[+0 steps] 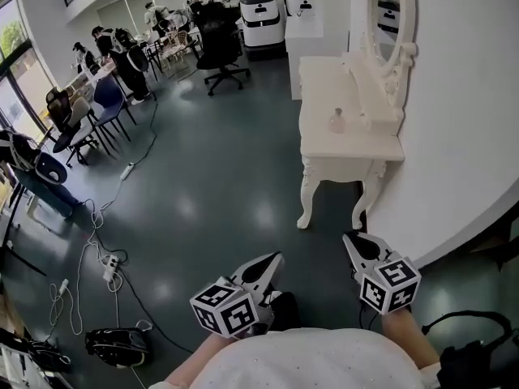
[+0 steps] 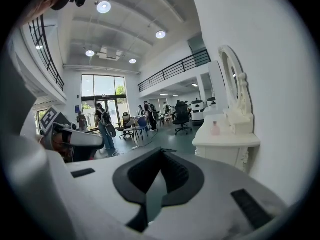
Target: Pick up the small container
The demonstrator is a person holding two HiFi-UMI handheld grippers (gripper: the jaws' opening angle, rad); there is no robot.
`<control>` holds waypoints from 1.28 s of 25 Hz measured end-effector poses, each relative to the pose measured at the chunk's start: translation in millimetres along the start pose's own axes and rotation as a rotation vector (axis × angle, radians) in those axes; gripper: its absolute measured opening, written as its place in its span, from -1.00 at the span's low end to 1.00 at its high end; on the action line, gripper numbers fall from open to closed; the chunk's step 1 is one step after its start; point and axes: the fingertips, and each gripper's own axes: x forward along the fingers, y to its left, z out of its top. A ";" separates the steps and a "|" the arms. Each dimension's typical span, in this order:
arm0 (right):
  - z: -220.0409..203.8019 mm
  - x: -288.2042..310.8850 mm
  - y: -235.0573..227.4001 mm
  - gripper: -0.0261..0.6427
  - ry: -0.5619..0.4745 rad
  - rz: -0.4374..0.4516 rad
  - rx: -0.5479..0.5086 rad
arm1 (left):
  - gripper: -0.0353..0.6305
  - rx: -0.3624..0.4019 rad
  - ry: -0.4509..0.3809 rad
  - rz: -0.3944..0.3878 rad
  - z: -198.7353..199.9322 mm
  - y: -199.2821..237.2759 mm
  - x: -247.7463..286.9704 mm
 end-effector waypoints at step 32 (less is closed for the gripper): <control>138.1 222.0 -159.3 -0.92 -0.089 -0.285 0.023 | -0.89 0.090 0.083 -0.281 200.7 158.5 252.4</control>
